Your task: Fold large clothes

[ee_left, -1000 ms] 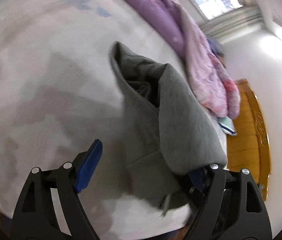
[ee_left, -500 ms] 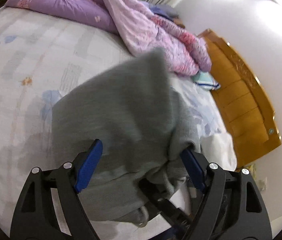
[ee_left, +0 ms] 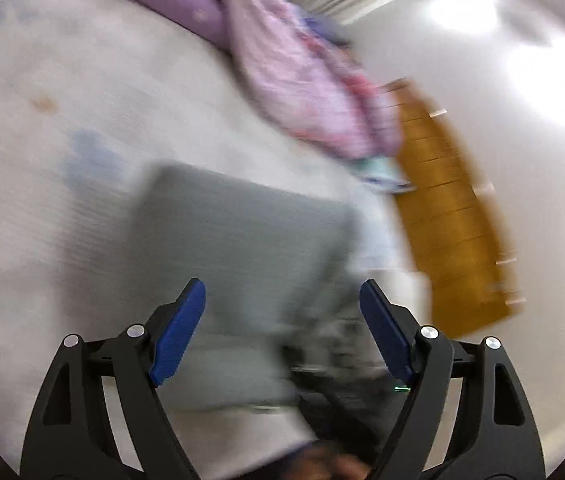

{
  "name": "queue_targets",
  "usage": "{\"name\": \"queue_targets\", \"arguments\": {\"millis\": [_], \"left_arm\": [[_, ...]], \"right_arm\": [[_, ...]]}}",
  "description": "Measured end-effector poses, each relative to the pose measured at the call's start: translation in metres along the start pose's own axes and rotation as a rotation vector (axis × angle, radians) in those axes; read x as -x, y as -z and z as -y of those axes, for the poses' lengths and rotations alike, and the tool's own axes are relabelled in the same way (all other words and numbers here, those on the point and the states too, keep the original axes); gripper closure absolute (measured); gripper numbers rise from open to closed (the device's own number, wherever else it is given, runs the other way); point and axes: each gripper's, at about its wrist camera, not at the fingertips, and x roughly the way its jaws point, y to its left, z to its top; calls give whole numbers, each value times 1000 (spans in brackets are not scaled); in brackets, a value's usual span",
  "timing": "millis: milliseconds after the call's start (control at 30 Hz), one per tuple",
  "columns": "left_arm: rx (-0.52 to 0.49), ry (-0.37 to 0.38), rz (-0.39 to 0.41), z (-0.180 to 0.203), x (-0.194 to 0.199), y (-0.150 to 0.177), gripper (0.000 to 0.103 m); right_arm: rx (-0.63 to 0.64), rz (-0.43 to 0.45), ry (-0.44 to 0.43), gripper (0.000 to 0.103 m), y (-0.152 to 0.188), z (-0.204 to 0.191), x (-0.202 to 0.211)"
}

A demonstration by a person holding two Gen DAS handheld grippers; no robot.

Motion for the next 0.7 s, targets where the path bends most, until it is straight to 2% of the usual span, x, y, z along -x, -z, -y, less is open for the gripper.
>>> {"name": "queue_targets", "arguments": {"millis": [100,200,300,333,400,500,600,700], "left_arm": [[8,-171,-43,-11,-20,-4,23],[-33,-275,-132,-15,-59,-4,23],[-93,-335,-162,-8,-78,4,24],[-119,-349,-167,-8,-81,5,24],[-104,-372,-186,-15,-88,5,24],[-89,-401,-186,-27,-91,1,22],[-79,-389,-183,-34,-91,0,21],[-81,-393,-179,-33,-97,1,21]], "right_arm": [[17,-23,102,94,-9,16,-6],[2,-80,110,91,-15,27,-14],[65,-118,137,86,-20,18,-11],[86,-132,147,85,-23,14,-8],[150,-160,179,84,-27,3,2],[266,-148,222,83,-37,-19,27],[393,-97,174,83,-41,-55,56],[484,-117,130,83,-42,-85,45]]}}
